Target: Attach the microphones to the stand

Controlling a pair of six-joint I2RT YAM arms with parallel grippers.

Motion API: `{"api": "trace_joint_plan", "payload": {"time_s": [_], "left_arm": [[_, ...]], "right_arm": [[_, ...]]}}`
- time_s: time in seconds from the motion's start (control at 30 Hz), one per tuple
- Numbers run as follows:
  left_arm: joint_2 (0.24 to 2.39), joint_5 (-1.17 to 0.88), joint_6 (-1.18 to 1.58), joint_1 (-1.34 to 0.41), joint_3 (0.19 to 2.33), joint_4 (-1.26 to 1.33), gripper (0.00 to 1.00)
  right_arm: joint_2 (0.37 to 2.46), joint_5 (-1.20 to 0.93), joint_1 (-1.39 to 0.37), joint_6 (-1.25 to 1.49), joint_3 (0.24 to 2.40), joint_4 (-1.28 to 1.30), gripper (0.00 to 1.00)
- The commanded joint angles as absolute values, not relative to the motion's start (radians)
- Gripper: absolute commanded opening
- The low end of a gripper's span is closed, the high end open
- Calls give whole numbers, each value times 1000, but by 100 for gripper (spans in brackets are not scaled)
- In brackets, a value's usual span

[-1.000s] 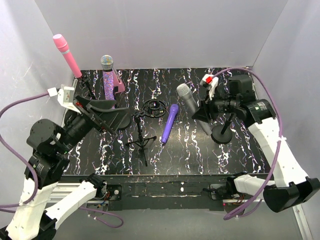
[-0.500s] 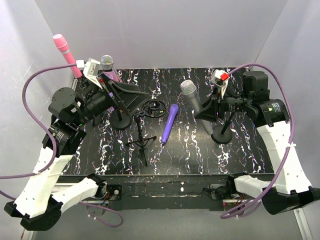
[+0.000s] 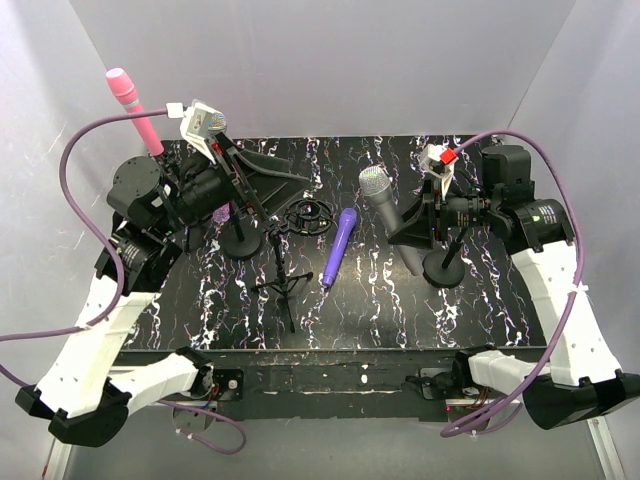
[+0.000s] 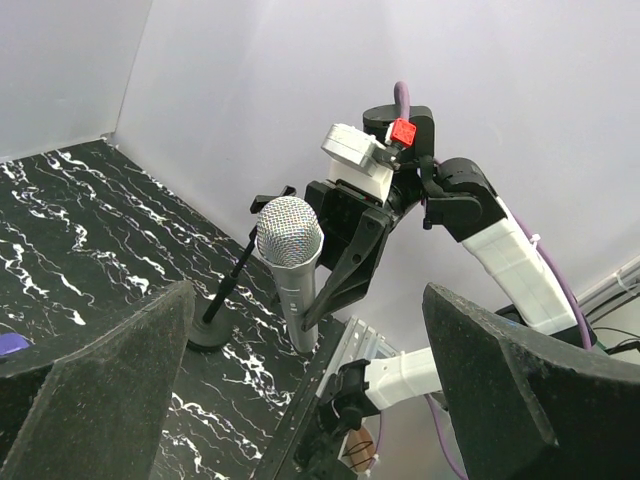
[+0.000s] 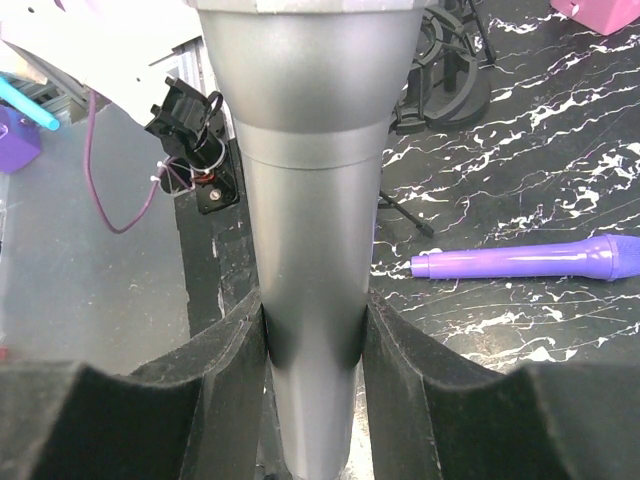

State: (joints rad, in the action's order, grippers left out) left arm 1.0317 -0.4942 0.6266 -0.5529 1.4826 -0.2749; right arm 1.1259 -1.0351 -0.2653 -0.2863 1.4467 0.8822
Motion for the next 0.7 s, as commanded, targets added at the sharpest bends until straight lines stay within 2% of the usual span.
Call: {"api": "trace_joint_plan", "payload": {"time_s": [0.0,0.67], "left_arm": [[1040,-522,629,-552,1516,-250,98],[1152,-606,676,-554,1578,-195,98]], "right_arm": [[1109,-1094,-255,-276,1440,851,1],[1097,-1170,-245,-252,1413,819,1]]}}
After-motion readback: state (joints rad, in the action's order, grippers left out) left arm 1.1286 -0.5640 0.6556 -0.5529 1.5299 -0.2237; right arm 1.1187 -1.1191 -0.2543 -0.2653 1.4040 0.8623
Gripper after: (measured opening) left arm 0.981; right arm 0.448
